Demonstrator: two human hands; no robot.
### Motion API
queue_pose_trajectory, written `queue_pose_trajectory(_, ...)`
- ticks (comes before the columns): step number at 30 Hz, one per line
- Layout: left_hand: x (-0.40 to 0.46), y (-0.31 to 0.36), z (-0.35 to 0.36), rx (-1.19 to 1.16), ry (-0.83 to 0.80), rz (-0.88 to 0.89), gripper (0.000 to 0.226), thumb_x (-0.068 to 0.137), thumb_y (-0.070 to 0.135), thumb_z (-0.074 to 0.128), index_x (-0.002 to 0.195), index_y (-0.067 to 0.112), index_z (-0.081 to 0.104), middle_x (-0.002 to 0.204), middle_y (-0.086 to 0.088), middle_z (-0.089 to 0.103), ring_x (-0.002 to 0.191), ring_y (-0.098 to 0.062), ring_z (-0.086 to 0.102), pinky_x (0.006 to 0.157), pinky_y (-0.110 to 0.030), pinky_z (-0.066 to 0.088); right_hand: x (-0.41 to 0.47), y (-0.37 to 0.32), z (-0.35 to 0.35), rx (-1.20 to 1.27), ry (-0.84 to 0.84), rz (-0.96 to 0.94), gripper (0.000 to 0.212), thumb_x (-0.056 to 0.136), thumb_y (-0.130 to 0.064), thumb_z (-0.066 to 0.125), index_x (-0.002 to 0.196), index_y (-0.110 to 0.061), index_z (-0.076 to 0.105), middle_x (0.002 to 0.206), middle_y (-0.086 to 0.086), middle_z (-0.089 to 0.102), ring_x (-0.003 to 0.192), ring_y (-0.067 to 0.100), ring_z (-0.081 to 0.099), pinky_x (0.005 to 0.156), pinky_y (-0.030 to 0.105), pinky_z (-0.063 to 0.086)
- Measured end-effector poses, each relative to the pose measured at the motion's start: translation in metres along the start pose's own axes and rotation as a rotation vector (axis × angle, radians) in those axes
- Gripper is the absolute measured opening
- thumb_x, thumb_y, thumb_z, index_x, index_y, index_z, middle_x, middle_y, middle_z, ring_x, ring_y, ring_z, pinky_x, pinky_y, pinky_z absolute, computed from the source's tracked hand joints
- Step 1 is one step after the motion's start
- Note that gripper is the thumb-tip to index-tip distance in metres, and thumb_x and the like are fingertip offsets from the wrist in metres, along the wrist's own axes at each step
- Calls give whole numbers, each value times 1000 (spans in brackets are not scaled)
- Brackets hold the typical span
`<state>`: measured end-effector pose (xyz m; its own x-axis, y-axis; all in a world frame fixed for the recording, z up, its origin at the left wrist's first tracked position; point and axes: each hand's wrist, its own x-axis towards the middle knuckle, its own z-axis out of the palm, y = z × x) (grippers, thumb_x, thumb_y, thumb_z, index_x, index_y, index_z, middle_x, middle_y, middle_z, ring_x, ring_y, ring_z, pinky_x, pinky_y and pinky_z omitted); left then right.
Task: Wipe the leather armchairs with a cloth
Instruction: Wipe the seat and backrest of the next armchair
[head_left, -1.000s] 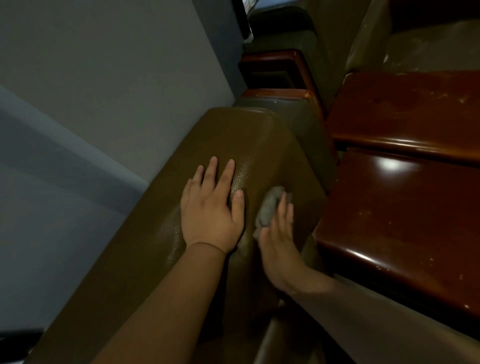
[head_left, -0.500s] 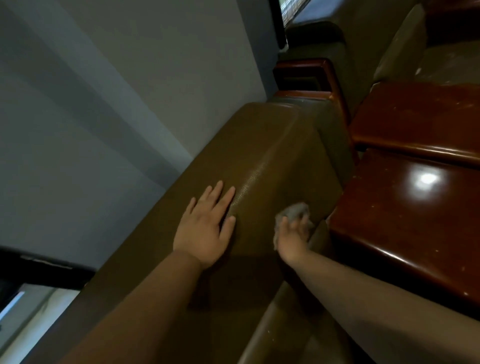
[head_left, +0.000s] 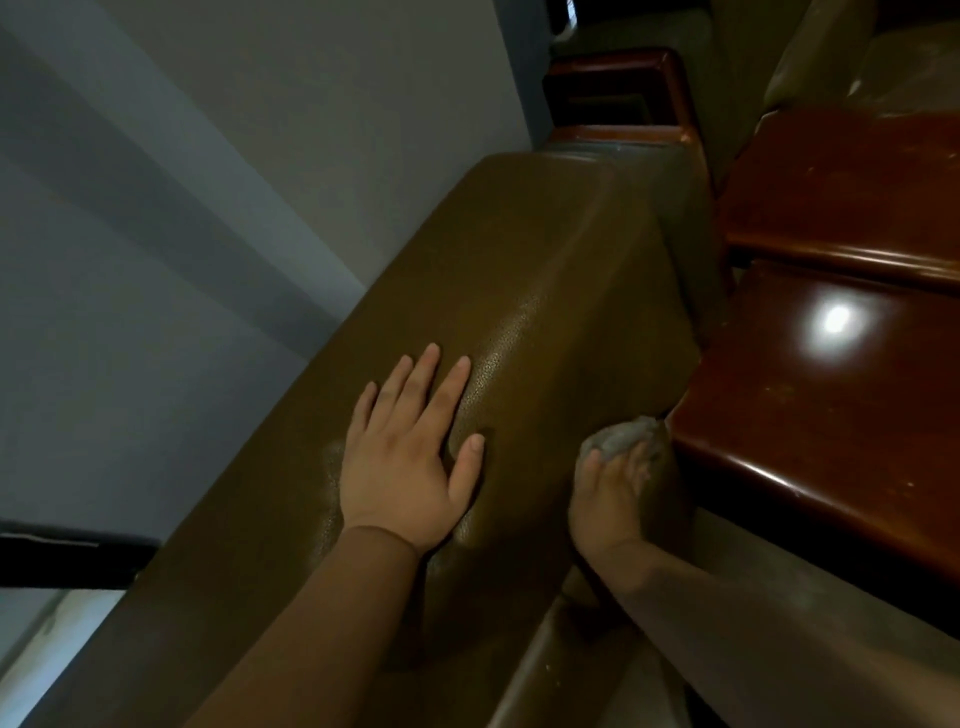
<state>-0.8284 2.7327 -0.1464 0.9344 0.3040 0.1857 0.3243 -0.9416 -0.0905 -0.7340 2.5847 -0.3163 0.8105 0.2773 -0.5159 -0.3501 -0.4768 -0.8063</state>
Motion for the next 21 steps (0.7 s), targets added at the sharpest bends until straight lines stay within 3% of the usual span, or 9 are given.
queue_pose_trajectory(3,2,-1,1,-2,-3,8,67,103,58,33,164,33,34,172,0,30,159,-24,26,127,-54,22,-9,-8,12,114,137,19,71,112,-42,12,158,11,15,166,36,13,156,46,12,128,53,10)
queue_pose_trajectory(5,0,-3,2,-16,9,9,67,102,58,34,164,33,35,172,0,31,159,-24,27,126,-54,24,-41,-32,30,-3,180,-237,78,111,-50,8,156,12,24,161,40,21,153,51,19,124,61,21)
queue_pose_trajectory(8,4,-6,2,-28,27,12,66,102,57,34,163,33,36,171,0,31,159,-24,27,125,-55,25,-82,-53,43,-92,-15,-506,92,97,-71,7,164,-9,-7,169,11,-24,156,22,-23,128,40,-11)
queue_pose_trajectory(9,5,-6,2,-28,33,8,65,103,57,35,163,33,36,171,-1,32,158,-24,28,125,-55,25,-74,-41,42,-90,-23,-510,86,100,-65,10,164,-8,-5,170,13,-19,157,24,-21,128,40,-10)
queue_pose_trajectory(11,2,-4,2,-22,30,5,65,103,56,35,162,31,39,170,-1,34,157,-25,30,125,-55,26,-43,7,30,-138,10,-365,69,108,-44,6,158,-1,24,167,30,9,156,44,2,129,57,6)
queue_pose_trajectory(12,0,-3,2,-22,31,5,65,103,56,35,162,31,39,170,-2,35,157,-25,30,125,-55,25,-26,26,22,-155,16,-188,68,108,-39,2,159,0,25,166,32,12,156,46,7,128,59,10)
queue_pose_trajectory(15,1,-2,1,-28,36,7,64,103,56,35,162,32,39,169,-1,35,157,-25,30,125,-55,25,-21,41,13,-53,-4,102,68,111,-40,14,162,5,5,170,27,-1,159,37,-4,129,47,-2)
queue_pose_trajectory(20,3,-4,1,-52,36,5,63,104,55,34,163,33,37,170,0,34,158,-23,28,126,-55,25,-100,-35,47,-3,-87,-311,83,103,-54,18,163,-2,-6,170,14,-18,158,24,-18,129,43,-6)
queue_pose_trajectory(21,1,-3,2,-59,42,2,62,105,55,33,163,32,37,170,0,35,158,-23,28,126,-54,24,-106,-31,50,-25,-85,-385,80,104,-53,18,164,-3,0,169,16,-14,158,28,-16,129,47,-4)
